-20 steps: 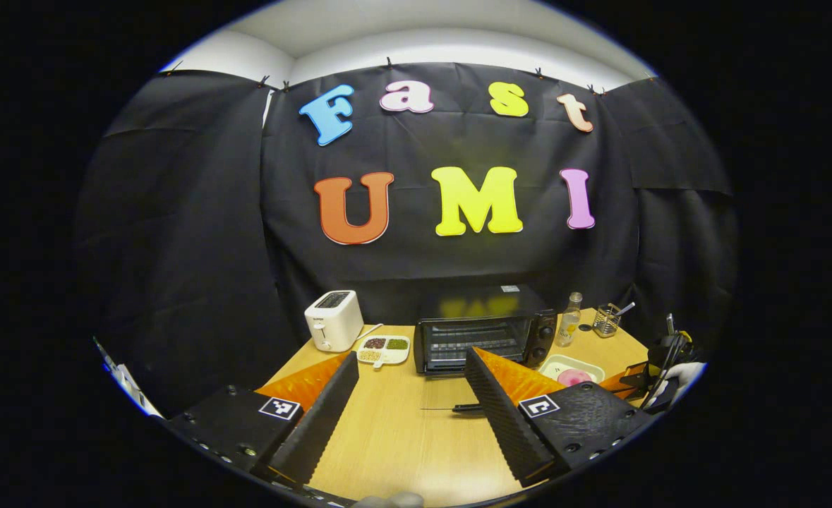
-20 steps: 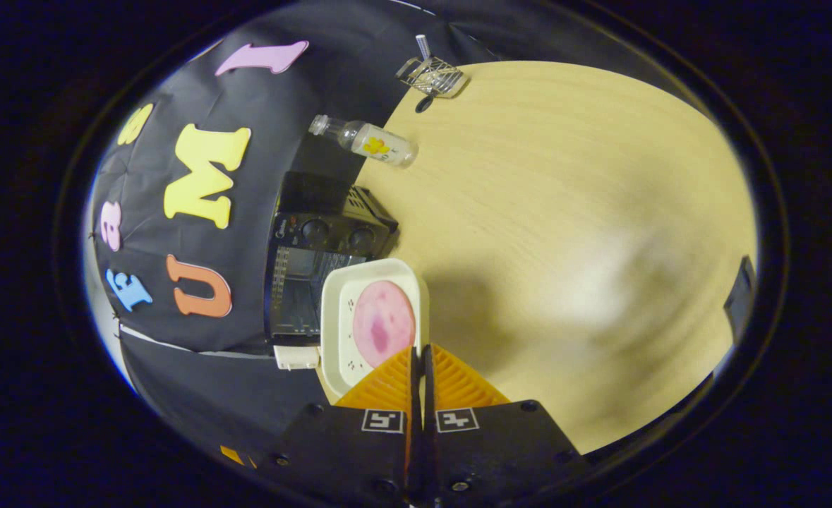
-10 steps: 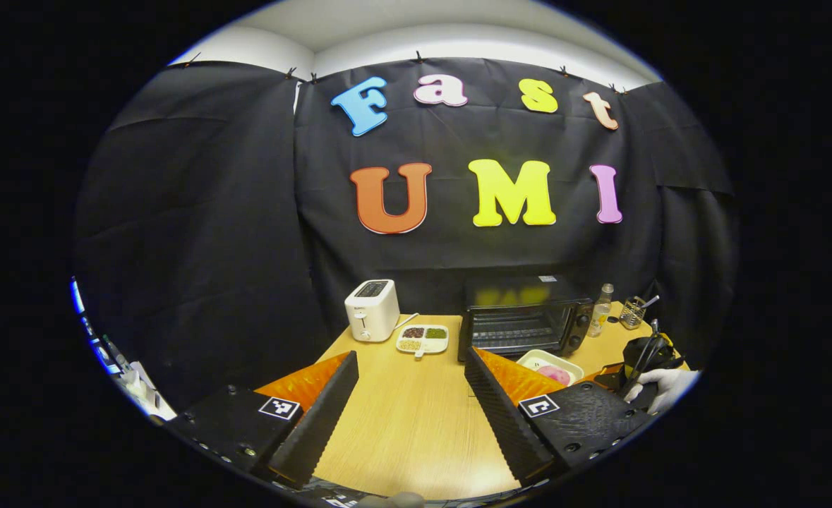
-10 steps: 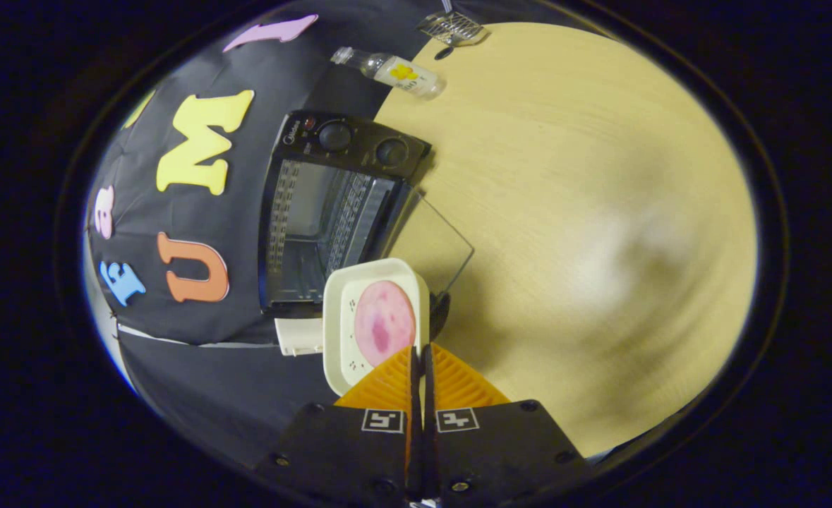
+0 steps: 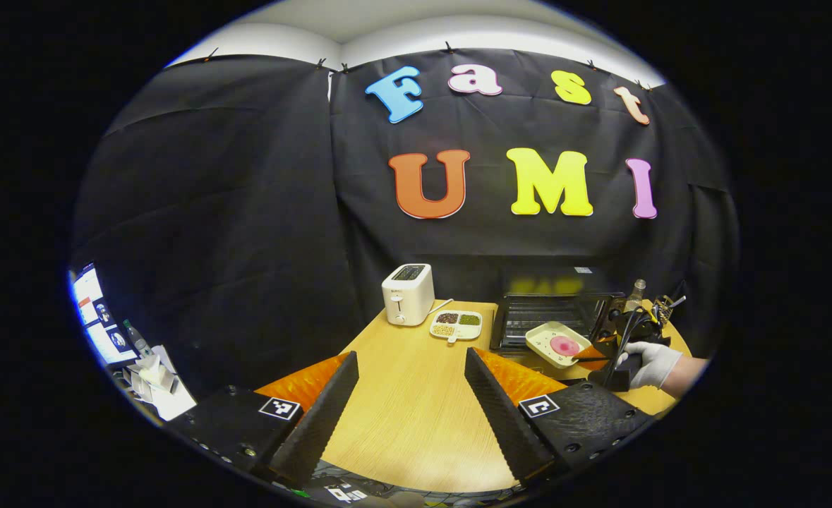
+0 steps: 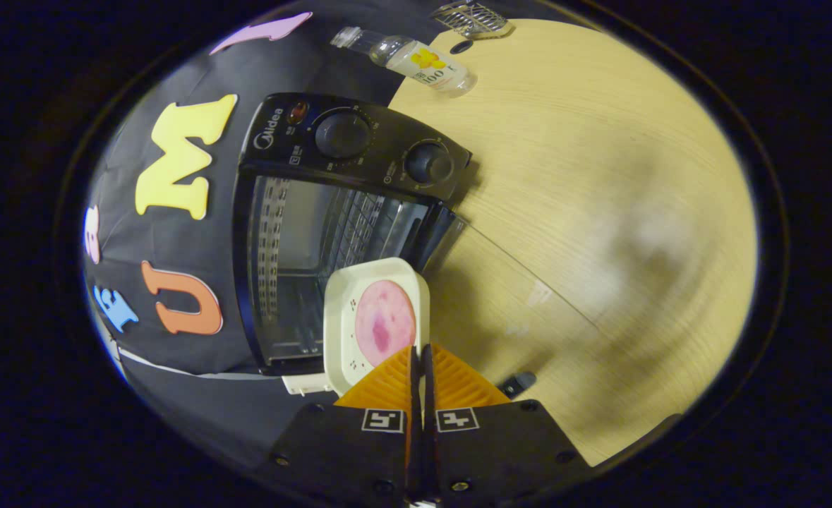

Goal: Open the electric oven with the left hand, put the food in, and close the electric oven.

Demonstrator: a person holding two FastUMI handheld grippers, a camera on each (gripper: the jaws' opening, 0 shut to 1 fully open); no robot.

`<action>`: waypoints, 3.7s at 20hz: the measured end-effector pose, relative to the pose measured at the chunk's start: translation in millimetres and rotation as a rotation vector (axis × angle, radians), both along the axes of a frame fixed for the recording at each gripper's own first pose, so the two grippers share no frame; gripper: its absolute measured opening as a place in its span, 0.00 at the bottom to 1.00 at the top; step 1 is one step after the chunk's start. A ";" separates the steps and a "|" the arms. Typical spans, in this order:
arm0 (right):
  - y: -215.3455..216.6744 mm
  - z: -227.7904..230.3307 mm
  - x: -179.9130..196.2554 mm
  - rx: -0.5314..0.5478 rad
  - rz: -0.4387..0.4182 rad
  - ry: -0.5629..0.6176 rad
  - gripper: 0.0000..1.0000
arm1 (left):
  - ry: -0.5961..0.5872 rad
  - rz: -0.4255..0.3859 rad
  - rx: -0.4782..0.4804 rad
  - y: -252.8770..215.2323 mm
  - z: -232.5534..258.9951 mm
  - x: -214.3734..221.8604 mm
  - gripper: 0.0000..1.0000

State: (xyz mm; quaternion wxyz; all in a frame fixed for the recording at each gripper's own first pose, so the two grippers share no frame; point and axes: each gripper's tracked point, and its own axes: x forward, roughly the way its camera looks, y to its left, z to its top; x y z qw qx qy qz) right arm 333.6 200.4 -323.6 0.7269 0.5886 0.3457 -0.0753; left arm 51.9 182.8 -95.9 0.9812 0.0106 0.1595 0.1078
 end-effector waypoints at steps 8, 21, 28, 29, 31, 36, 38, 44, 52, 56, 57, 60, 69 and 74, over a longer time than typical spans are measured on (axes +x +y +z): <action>-24.7 8.8 81.1 -0.063 -0.039 -0.103 0.04 | 0.038 0.096 -0.043 -0.1 -9.4 9.1 0.97; -23.2 40.7 67.5 -0.039 0.040 -0.241 0.58 | 0.013 0.056 -0.042 -8.3 -9.3 21.3 0.97; -22.8 88.1 14.4 -0.166 0.188 -0.355 0.85 | -0.041 0.004 -0.053 -7.9 -7.5 4.2 0.97; -29.6 94.6 7.1 -0.209 0.194 -0.369 0.86 | -0.048 -0.003 -0.058 -8.2 -9.6 2.5 0.97; -38.1 109.4 -17.3 -0.318 0.230 -0.390 0.88 | -0.062 -0.037 -0.058 -15.0 -12.1 1.5 0.97; -89.3 137.6 -82.6 -0.687 0.330 -0.452 0.96 | -0.074 -0.156 -0.082 -58.1 -27.0 10.2 0.95; -122.2 146.4 -108.3 -0.841 0.346 -0.469 1.00 | -0.073 -0.197 -0.098 -83.9 -30.9 17.5 0.95; -226.6 162.1 -187.4 -1.095 0.337 -0.504 1.00 | 0.010 -0.262 -0.051 -175.4 -66.0 26.6 0.95; -344.8 173.8 -265.3 -1.142 0.282 -0.487 1.00 | 0.221 -0.298 -0.095 -279.8 -166.8 29.6 0.96; -371.5 180.5 -276.3 -1.202 0.218 -0.424 1.00 | 0.309 -0.353 -0.081 -300.0 -218.7 54.6 0.97; -373.8 182.2 -276.8 -1.210 0.201 -0.394 1.00 | 0.327 -0.364 -0.087 -302.3 -230.4 61.2 0.97; -365.3 186.3 -273.2 -1.239 0.193 -0.344 0.96 | 0.357 -0.372 -0.084 -293.9 -259.0 86.3 0.97; -327.0 208.2 -247.6 -1.236 0.120 -0.290 1.00 | 0.402 -0.383 -0.076 -263.7 -294.3 132.8 0.97; -311.4 204.2 -244.3 -1.230 0.108 -0.275 1.00 | 0.391 -0.398 -0.106 -265.0 -281.3 135.4 0.98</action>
